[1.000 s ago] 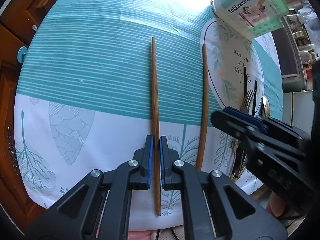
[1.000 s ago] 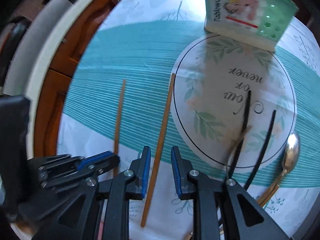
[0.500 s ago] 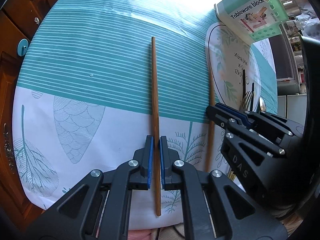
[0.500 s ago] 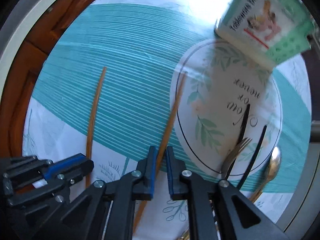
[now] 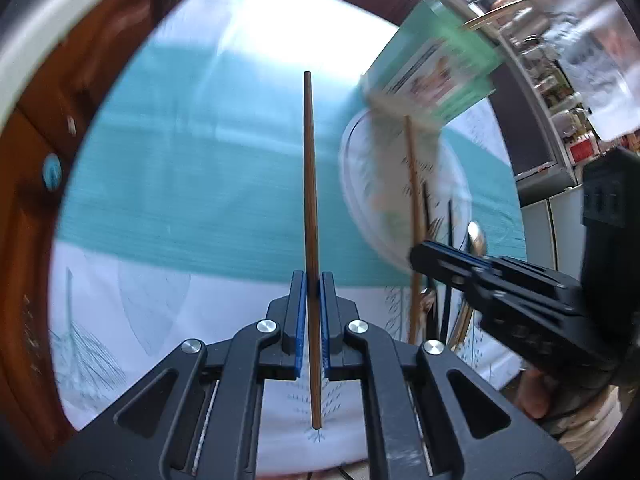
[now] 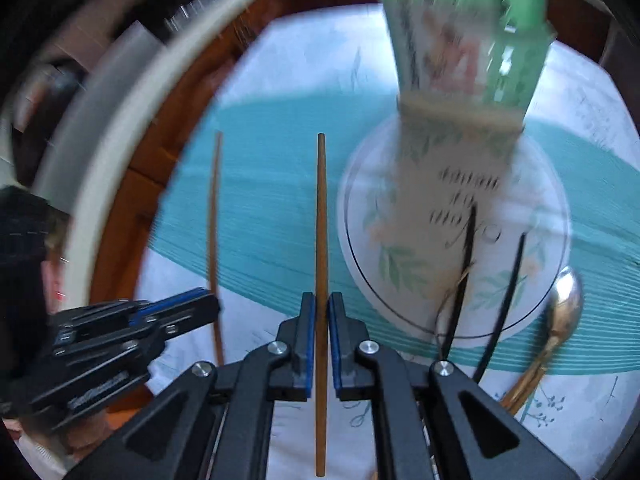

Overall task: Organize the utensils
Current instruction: 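Lift both held bamboo chopsticks upright over the green holder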

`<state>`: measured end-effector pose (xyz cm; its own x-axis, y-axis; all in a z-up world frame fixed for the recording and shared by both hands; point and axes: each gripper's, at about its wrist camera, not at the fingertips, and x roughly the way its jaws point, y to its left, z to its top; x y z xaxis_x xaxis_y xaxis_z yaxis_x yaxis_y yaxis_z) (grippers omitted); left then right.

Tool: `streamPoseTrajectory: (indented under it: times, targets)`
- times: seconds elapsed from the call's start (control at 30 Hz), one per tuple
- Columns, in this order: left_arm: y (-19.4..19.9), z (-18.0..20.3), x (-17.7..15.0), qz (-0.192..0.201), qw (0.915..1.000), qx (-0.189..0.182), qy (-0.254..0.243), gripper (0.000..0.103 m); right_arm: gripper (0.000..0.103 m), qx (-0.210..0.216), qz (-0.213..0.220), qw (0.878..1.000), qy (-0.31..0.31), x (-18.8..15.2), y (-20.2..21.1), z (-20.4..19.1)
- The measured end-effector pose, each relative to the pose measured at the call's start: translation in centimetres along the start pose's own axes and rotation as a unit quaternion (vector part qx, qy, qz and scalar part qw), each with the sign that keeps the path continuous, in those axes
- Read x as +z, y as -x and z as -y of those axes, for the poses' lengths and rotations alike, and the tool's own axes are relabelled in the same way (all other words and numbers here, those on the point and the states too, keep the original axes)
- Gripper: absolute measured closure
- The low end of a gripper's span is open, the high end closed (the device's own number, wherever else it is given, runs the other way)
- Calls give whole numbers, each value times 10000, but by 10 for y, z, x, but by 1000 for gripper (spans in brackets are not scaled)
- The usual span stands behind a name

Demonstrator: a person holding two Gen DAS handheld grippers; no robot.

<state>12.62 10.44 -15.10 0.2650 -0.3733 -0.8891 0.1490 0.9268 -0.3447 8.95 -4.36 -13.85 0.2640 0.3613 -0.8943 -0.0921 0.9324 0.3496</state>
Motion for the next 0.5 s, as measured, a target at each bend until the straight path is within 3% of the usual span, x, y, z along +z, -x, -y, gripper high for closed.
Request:
streamPoseTrajectory:
  times: [0.1,0.2,0.3,0.5]
  targets:
    - [24,22,8,533,9979,102,-343,99,97,195,801,9966,34,2,44,3]
    - [50,46,22,1040,9920,179,-690,99,97,192,1676,9856,126,11,94,9]
    - [76,75,45,1593,9816,234,-1023,99,97,-1,2618,9650,161,25,138,15]
    - [117,130,113,2839,9475,138,-1465,99,97,-322,4090,9120,-36,67,192,29]
